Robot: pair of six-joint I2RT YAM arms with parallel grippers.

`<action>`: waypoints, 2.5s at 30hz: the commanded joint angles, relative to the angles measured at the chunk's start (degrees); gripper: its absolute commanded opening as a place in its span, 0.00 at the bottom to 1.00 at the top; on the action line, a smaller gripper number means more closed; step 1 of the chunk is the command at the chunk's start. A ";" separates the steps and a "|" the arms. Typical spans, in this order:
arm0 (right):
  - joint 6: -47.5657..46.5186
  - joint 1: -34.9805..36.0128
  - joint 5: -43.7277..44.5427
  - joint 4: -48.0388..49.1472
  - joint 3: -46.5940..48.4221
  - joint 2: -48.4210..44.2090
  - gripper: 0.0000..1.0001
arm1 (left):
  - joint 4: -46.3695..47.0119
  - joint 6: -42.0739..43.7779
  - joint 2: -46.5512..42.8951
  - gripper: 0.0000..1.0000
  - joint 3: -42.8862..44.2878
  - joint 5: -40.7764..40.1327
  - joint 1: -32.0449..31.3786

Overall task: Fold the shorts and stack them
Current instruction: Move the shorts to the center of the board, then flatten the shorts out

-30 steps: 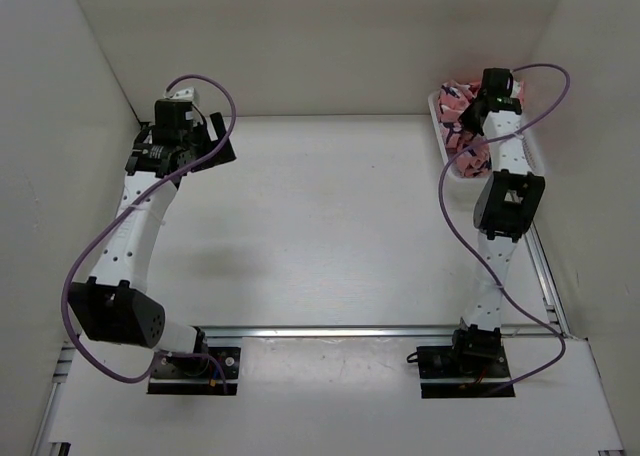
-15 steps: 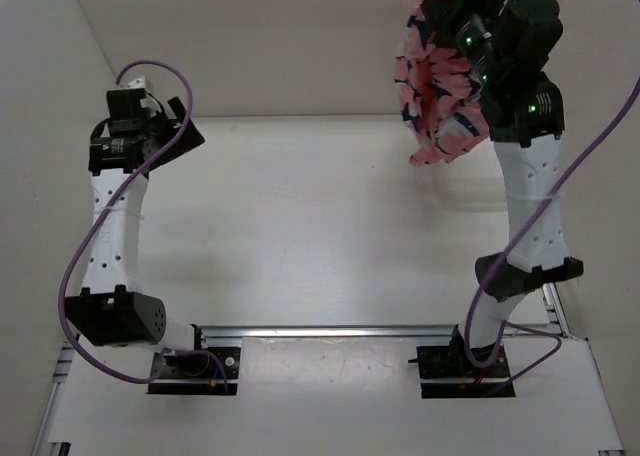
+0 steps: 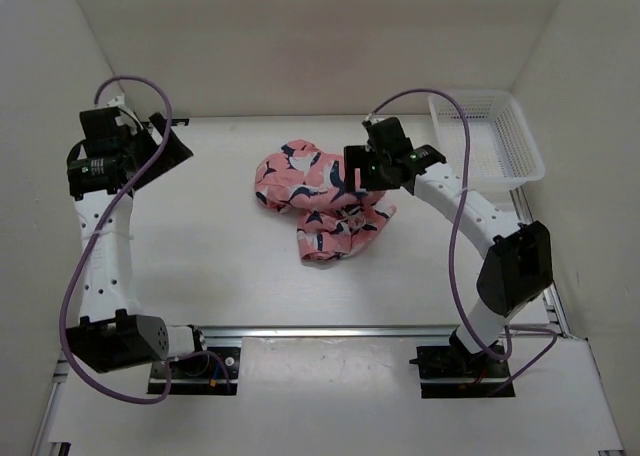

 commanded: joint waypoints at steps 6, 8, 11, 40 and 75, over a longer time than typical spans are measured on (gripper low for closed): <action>5.69 -8.05 -5.21 0.26 -8.69 -14.64 0.50 | 10.05 -5.50 2.55 0.47 -25.20 12.37 -5.90; 8.41 -10.76 -8.54 0.87 -11.77 -15.26 0.30 | 11.64 -6.03 7.54 0.20 -26.01 12.90 -6.60; 11.92 -14.63 -11.62 0.87 -14.14 -14.73 0.49 | 12.16 -6.04 13.01 0.19 -22.94 12.90 -9.40; 26.19 -20.89 -30.80 16.18 -16.89 6.62 0.09 | 12.17 -10.25 47.92 0.10 8.88 12.46 -19.44; 6.31 -16.58 -2.15 -2.37 -30.32 -29.14 0.69 | 2.15 -2.25 -2.98 0.13 -22.84 3.23 -5.99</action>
